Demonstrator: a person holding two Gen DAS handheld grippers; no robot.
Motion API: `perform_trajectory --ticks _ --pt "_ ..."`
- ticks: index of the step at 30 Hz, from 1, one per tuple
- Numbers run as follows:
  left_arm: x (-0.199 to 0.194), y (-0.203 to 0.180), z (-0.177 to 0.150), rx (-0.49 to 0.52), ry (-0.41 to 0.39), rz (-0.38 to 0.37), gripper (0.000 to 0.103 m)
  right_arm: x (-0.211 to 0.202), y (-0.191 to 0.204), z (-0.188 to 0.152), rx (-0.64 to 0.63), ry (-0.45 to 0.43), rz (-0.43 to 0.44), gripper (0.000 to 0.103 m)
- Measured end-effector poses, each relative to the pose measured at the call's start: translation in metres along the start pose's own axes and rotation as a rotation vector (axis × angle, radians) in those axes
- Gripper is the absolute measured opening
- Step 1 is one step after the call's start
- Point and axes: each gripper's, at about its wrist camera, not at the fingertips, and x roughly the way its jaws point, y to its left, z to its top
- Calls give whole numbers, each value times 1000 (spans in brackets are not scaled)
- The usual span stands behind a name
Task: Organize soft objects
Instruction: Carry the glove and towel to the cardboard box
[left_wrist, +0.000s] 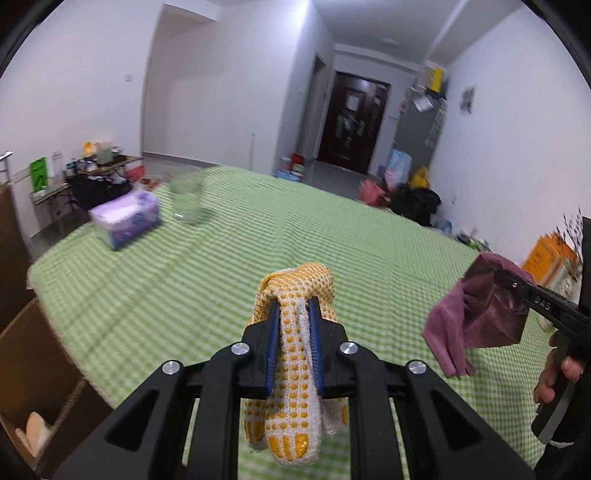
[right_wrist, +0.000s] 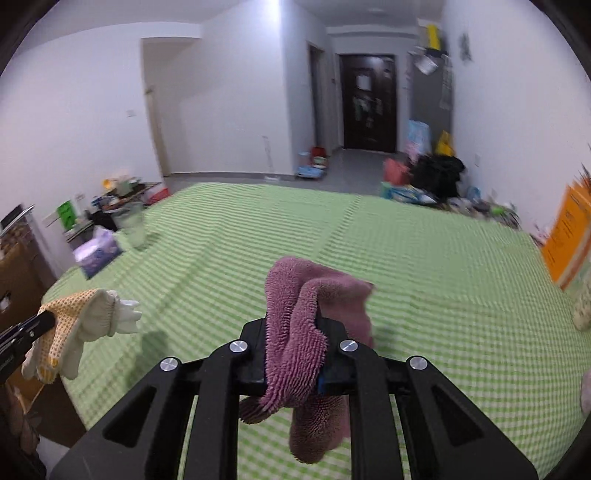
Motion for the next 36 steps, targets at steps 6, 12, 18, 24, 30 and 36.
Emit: perform_trajectory --ticks 6,12,18,24,30,36 --pt "-59 64 14 -78 -115 115 12 -4 83 37 -144 -41 149 16" --pt "-116 143 10 -160 -177 289 12 3 209 48 -310 -33 368 16" --pt "-178 230 -12 -311 -201 477 12 -33 361 48 -519 -47 673 16" --pt "-223 285 -30 -370 -202 586 12 -76 462 48 -648 -75 849 16" --pt "-223 335 -61 -495 -128 575 12 -58 529 22 -712 18 864 16" --pt "-194 376 -78 -559 -53 529 12 -31 553 -9 -753 102 813 16"
